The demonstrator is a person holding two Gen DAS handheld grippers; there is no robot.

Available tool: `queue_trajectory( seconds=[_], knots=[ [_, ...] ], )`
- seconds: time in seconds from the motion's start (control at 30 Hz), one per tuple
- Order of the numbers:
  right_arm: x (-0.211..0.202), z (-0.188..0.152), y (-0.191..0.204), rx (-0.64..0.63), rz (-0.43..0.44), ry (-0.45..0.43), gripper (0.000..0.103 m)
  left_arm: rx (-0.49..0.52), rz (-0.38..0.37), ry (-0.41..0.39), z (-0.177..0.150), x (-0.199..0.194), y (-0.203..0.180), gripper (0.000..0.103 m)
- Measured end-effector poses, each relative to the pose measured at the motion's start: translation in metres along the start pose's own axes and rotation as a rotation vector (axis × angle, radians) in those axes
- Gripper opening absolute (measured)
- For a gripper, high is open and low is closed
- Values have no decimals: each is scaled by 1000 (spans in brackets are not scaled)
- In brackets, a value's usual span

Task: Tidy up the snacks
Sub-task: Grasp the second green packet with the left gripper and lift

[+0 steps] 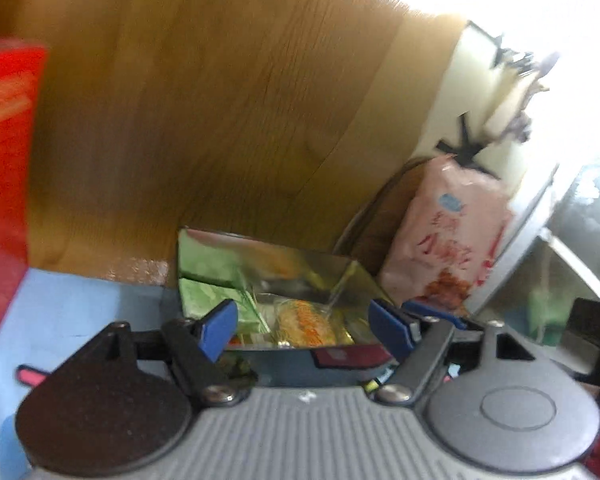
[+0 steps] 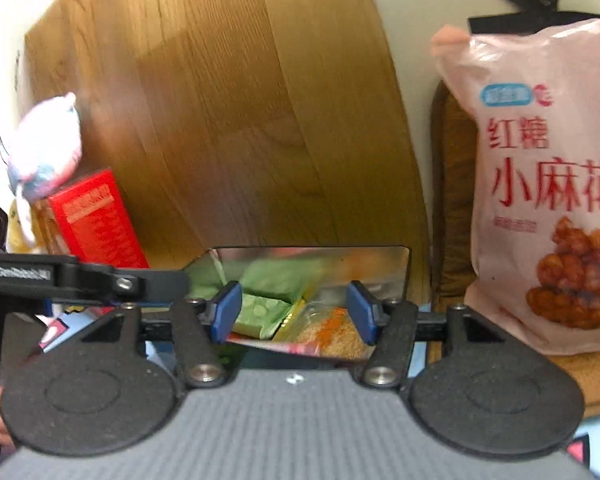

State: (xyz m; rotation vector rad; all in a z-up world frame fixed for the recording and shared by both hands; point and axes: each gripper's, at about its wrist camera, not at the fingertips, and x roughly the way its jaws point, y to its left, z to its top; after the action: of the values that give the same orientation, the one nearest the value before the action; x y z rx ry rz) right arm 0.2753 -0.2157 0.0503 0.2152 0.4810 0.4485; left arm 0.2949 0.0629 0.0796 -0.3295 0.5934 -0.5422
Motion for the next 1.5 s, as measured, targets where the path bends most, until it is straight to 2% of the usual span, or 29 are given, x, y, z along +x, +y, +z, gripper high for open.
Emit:
queue_trajectory(
  seconds=[0.1, 0.2, 0.33, 0.57, 0.7, 0.8, 0.93, 1.13, 1.27, 1.4, 1.47, 1.5],
  knots=[
    [-33, -20, 6, 7, 62, 10, 61, -16, 12, 13, -17, -32, 8, 79],
    [-57, -47, 12, 1, 111, 90, 67, -59, 14, 55, -46, -60, 18, 79],
    [-81, -78, 28, -5, 148, 205, 68, -119, 7, 60, -88, -107, 27, 79],
    [-127, -103, 60, -67, 199, 205, 68, -214, -37, -22, -140, -179, 21, 78],
    [-145, -120, 75, -96, 187, 207, 70, -207, -139, -14, -158, -197, 5, 78],
    [-151, -134, 82, -158, 109, 196, 75, -177, -201, 40, -166, -184, -14, 78],
    [-155, -146, 88, -203, 60, 204, 75, -114, -236, 122, -167, -149, -41, 78],
    [-156, -157, 89, -277, -53, 229, 71, -103, -188, 220, -164, -98, -65, 78],
    [-170, -160, 86, -236, 2, 220, 71, -56, -197, 266, -168, -79, -86, 78],
    [-165, -158, 92, -300, -30, 199, 71, -38, -133, 308, -177, -61, -97, 76],
    [-162, -157, 92, -304, -32, 199, 71, -31, -121, 303, -178, -60, -100, 75],
    [-158, -155, 89, -301, -26, 206, 71, -30, -115, 305, -177, -59, -101, 72]
  ],
)
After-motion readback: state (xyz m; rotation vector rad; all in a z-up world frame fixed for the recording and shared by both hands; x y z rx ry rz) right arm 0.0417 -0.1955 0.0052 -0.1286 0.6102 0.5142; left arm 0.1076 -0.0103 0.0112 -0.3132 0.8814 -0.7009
